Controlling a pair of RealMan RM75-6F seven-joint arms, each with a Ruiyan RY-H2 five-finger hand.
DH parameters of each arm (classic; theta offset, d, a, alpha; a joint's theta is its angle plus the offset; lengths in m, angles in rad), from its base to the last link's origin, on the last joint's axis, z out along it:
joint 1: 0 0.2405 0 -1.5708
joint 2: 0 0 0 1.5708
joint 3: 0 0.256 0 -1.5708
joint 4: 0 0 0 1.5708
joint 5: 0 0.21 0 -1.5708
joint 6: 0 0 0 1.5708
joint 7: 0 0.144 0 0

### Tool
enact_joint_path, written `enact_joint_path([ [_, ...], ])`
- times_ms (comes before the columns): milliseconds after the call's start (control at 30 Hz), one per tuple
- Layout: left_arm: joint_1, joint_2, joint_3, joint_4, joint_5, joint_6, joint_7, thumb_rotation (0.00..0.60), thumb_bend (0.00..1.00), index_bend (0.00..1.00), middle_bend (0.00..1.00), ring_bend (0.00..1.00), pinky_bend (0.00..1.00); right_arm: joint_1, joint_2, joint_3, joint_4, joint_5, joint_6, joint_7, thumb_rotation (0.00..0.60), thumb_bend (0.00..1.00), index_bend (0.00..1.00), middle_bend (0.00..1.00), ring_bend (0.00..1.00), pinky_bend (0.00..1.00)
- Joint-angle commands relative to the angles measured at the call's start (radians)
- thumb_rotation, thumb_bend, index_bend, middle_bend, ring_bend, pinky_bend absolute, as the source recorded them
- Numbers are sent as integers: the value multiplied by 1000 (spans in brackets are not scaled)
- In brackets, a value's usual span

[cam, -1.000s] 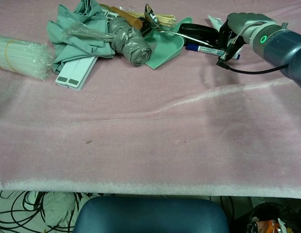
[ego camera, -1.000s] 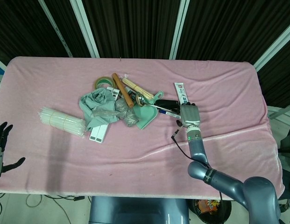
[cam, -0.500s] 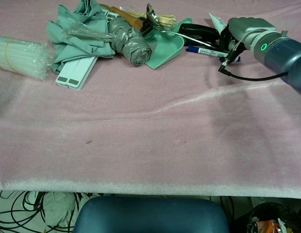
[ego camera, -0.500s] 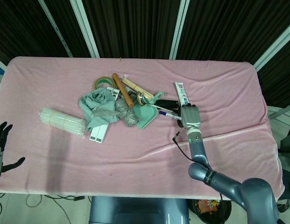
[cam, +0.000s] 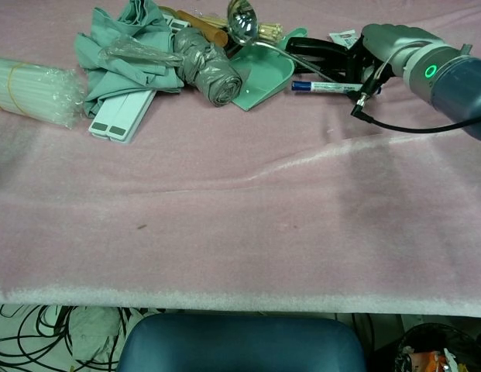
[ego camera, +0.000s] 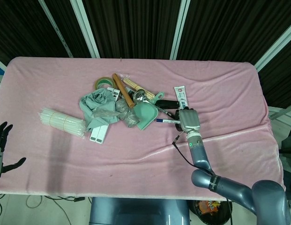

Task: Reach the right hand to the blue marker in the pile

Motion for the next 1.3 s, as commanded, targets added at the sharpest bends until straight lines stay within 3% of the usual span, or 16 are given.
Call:
enact_joint_path([
  [33, 0, -1, 0, 0, 4, 3, -4, 600, 0, 0, 0, 0, 0, -25, 99, 25, -174, -99, 87, 47, 600, 580, 685, 637, 361, 349],
  [267, 1, -1, 2, 2, 22, 15, -28, 600, 0, 0, 0, 0, 0, -66, 210, 36, -399, -173, 182, 49, 600, 580, 686, 636, 361, 349],
  [633, -2, 3, 10, 15, 66, 37, -82, 600, 0, 0, 0, 0, 0, -195, 344, -13, -652, -280, 334, 104, 600, 580, 685, 633, 362, 349],
  [867, -2, 11, 19, 21, 100, 52, -111, 600, 0, 0, 0, 0, 0, -303, 401, -100, -770, -421, 428, 198, 600, 580, 685, 631, 361, 348],
  [1167, -1, 23, 36, 28, 135, 66, -125, 600, 0, 0, 0, 0, 0, -427, 446, -259, -804, -614, 494, 313, 600, 581, 685, 629, 361, 348],
  [1300, 0, 22, 39, 32, 142, 72, -123, 600, 0, 0, 0, 0, 0, -455, 460, -293, -811, -691, 516, 330, 600, 580, 685, 629, 361, 348],
])
